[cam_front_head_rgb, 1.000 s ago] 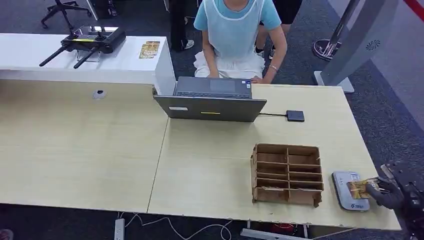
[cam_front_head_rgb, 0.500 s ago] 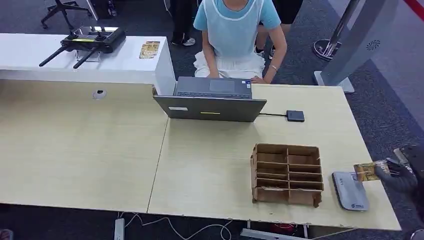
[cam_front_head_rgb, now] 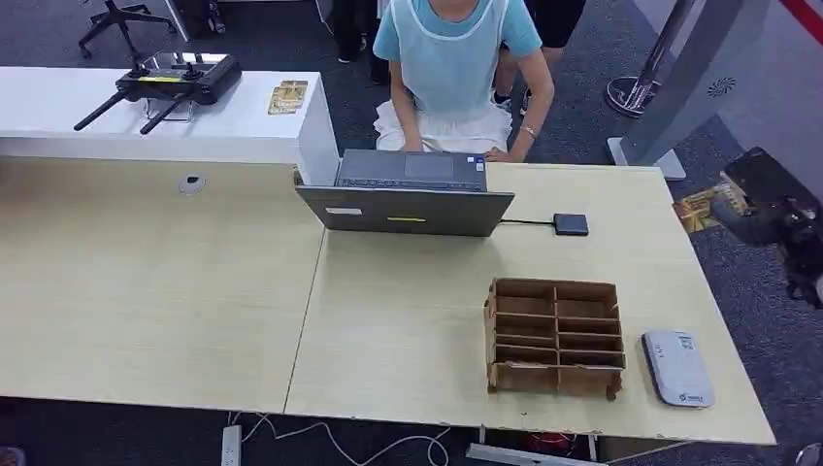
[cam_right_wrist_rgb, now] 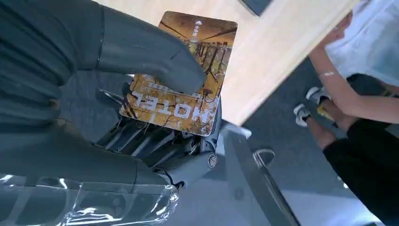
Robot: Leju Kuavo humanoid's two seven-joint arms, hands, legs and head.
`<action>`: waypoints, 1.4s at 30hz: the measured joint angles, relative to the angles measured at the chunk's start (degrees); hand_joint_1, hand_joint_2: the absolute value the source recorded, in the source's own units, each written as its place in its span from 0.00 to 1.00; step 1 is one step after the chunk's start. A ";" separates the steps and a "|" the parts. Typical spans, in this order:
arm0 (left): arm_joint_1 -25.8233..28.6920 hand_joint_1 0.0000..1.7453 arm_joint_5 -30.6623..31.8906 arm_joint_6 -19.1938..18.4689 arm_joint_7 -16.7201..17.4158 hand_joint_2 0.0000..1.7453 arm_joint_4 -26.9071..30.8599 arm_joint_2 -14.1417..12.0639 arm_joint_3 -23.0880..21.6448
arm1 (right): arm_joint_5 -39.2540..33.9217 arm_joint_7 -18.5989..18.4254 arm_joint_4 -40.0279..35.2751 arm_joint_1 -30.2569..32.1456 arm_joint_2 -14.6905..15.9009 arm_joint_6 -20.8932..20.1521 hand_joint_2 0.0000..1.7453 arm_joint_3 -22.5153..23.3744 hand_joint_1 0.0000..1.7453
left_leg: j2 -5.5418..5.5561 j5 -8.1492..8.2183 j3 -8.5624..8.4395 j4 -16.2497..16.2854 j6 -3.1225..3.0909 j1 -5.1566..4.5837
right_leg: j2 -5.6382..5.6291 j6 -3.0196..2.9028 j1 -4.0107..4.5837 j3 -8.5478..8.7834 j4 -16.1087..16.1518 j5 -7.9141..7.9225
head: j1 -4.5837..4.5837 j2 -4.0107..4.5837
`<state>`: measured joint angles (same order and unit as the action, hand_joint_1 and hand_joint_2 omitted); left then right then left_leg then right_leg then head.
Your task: Pass the card to the sensor for recognition and then transmit it.
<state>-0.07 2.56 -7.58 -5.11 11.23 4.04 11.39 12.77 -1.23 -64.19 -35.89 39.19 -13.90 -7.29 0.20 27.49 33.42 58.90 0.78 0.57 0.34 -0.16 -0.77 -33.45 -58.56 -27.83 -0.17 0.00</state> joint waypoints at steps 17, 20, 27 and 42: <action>-0.37 0.00 1.68 -0.24 0.68 0.00 0.00 0.11 0.02 | 13.77 -0.65 1.44 -14.43 -10.22 6.49 1.00 -15.09 1.00 | 0.31 -0.07 0.11 -0.02 0.10 0.04 | 0.26 -0.02 0.04 -0.04 -0.04 -0.02 | 0.02 -0.02; -0.36 0.00 1.70 -0.24 0.72 0.00 0.00 0.11 0.02 | 13.86 -0.65 1.95 -15.30 -10.95 6.66 1.00 -16.10 1.00 | 0.32 -0.07 0.13 -0.02 0.10 0.04 | 0.26 -0.02 0.03 -0.04 -0.03 -0.02 | 0.02 -0.02; -0.53 0.00 3.06 -0.65 0.98 0.00 0.02 0.09 0.02 | 23.36 1.22 4.50 -18.85 -14.55 9.11 1.00 -20.36 1.00 | 0.19 -0.07 0.11 -0.02 0.11 0.03 | 0.13 -0.02 0.03 -0.07 -0.03 -0.01 | 0.02 -0.02; -1.19 0.00 4.98 -1.33 1.92 0.00 0.00 0.11 -0.11 | 32.39 1.25 14.10 -27.01 -24.35 11.86 1.00 -29.17 1.00 | 0.22 -0.09 0.10 -0.02 0.14 0.05 | 0.16 -0.03 0.05 -0.07 -0.07 -0.01 | 0.02 0.00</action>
<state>-1.26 7.54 -8.92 -3.19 11.23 4.15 11.28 45.16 0.02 -50.10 -62.90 14.84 -2.03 -36.46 0.42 27.40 33.52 58.87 0.92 0.63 0.50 -0.19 -0.73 -33.51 -58.63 -27.84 -0.15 0.00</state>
